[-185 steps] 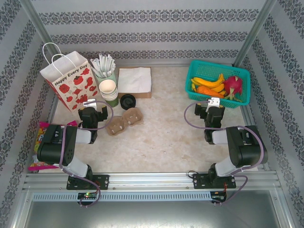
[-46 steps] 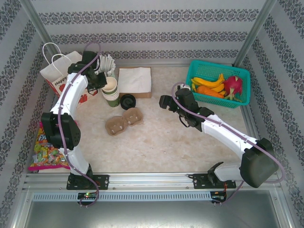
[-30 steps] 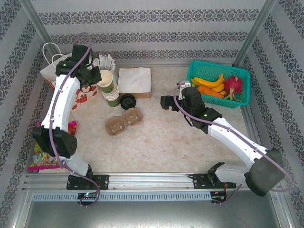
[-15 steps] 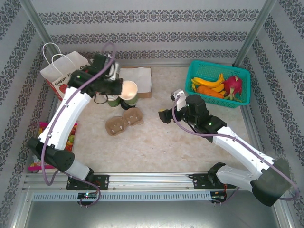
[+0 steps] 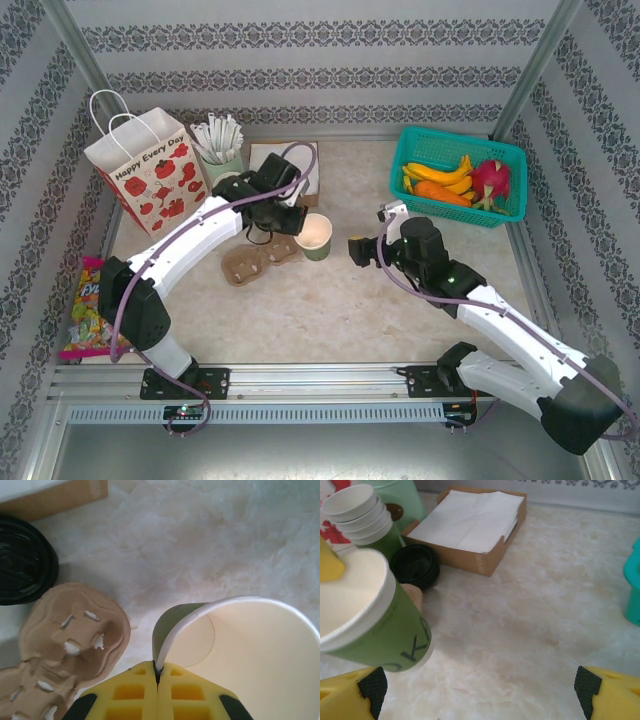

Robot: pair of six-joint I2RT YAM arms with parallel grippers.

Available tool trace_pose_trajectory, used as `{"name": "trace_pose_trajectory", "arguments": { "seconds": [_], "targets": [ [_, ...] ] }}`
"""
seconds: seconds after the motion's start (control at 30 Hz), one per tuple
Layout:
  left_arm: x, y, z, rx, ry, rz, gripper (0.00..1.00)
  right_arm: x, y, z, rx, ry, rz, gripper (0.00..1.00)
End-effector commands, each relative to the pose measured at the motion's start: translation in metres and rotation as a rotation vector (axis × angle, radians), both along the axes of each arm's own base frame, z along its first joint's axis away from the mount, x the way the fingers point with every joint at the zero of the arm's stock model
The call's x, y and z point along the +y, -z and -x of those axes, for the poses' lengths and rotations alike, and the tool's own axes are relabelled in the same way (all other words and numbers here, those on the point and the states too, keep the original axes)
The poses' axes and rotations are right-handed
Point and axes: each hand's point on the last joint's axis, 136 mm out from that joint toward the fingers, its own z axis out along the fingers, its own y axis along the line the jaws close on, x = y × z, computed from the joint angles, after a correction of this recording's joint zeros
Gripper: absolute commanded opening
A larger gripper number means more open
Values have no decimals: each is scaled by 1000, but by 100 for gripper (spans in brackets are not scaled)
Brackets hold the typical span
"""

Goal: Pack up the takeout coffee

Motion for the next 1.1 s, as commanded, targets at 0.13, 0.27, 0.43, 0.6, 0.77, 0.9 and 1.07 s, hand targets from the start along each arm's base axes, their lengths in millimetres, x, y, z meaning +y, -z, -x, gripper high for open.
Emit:
{"name": "trace_pose_trajectory", "arguments": {
  "seconds": [0.13,0.27,0.43,0.6,0.77,0.9,1.07],
  "targets": [
    [-18,38,6,25,13,0,0,-25,7,0,5,160,-27,98],
    [-20,52,12,3,45,-66,0,-27,11,3,19,155,-12,98],
    [-17,62,14,1,52,-104,5,-25,14,4,25,148,-19,98],
    [-19,69,22,38,90,-105,9,-24,15,3,28,152,-39,98],
    [-20,72,23,59,96,-115,11,-21,18,4,42,137,-36,98],
    [-24,70,25,66,100,-86,13,-20,18,5,45,125,-34,98],
    [-26,66,28,65,127,-78,18,-19,18,5,44,124,-35,98]
  ]
}}
